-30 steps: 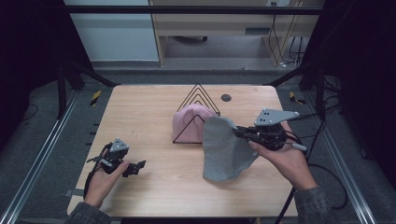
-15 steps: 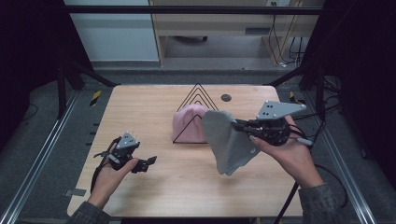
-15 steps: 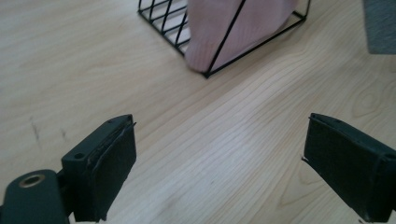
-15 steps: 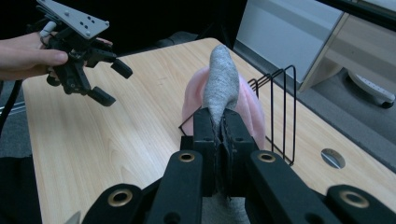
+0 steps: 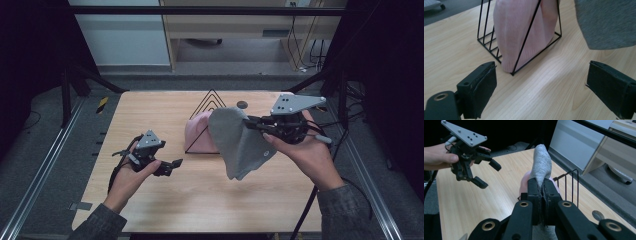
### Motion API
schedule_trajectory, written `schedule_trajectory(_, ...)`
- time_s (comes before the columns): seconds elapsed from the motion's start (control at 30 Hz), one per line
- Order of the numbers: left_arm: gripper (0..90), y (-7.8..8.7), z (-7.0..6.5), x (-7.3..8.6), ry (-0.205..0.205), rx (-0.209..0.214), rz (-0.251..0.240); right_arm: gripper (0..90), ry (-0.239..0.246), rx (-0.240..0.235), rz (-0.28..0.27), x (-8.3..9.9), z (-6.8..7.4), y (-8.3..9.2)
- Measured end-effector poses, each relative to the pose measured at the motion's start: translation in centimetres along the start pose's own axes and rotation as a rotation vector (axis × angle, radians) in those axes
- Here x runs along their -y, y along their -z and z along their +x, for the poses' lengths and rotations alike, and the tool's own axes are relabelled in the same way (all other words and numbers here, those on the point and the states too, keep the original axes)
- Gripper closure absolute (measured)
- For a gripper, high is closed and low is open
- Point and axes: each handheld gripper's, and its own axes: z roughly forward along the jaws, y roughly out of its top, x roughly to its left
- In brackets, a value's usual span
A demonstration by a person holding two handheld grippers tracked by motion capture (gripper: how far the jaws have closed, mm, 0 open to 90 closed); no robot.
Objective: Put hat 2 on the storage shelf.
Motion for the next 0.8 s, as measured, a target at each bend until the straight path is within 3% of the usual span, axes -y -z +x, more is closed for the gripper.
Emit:
schedule_trajectory(0.27,8.7,-0.1,0.7,-2.6,-0.012,0.014,-0.034,86.3,-0.011,0.006,-0.03,-2.1,-0.5,-0.6)
schedule_trajectory(0.5,8.9,0.4,0.8,-5.2,-0.05,0.034,-0.05,86.3,0.024,0.021,-0.05,-5.2,-0.5,-0.8)
schedule_trajectory(0.8,10.0,0.7,0.6,-7.2,-0.066,0.051,-0.064,86.3,0.031,0.039,-0.068,-7.8,-0.8,-1.5)
